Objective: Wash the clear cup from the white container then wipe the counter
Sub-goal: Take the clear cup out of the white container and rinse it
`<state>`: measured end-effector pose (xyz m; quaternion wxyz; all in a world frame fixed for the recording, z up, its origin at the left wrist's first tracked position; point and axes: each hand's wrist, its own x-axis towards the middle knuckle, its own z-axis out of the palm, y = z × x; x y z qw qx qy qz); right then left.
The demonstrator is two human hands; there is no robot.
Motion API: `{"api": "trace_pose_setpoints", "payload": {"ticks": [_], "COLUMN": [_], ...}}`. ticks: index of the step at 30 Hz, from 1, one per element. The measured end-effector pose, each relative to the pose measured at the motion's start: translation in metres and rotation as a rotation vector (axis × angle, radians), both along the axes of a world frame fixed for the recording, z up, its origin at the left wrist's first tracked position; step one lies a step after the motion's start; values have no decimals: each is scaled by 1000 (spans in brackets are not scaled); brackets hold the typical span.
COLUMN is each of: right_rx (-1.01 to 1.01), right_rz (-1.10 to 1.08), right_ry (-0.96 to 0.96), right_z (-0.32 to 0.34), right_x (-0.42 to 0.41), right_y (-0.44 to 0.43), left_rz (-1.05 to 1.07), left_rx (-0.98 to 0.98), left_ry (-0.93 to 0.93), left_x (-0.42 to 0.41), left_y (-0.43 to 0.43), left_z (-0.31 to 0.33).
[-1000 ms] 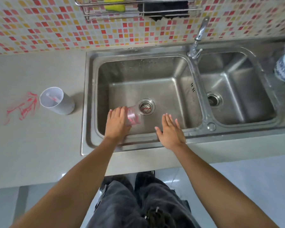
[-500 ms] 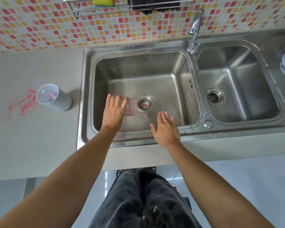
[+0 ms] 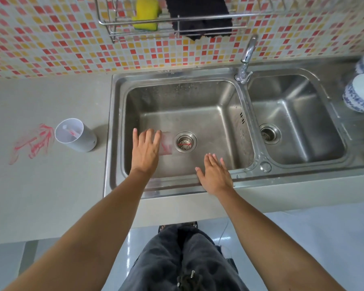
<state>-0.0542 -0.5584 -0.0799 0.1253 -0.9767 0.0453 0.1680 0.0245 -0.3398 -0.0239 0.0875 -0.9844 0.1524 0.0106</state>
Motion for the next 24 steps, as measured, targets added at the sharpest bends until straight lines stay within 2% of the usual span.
{"api": "trace_pose_setpoints", "payload": {"ticks": [3, 7, 13, 16, 24], "right_rx": [74, 254, 291, 320, 375], "right_rz": [-28, -114, -260, -328, -388], "right_ry": [-34, -135, -237, -322, -226], "right_z": [2, 15, 56, 86, 109], "right_x": [4, 12, 75, 120, 207], "right_y": [0, -15, -82, -116, -158], "left_rz": [93, 167, 153, 161, 227], "left_rx": [-159, -266, -477, -617, -911], "left_ry": [28, 97, -61, -53, 114], "left_x": [6, 8, 46, 69, 97], "left_y": [-1, -16, -60, -96, -165], "left_z": [0, 12, 38, 62, 81]}}
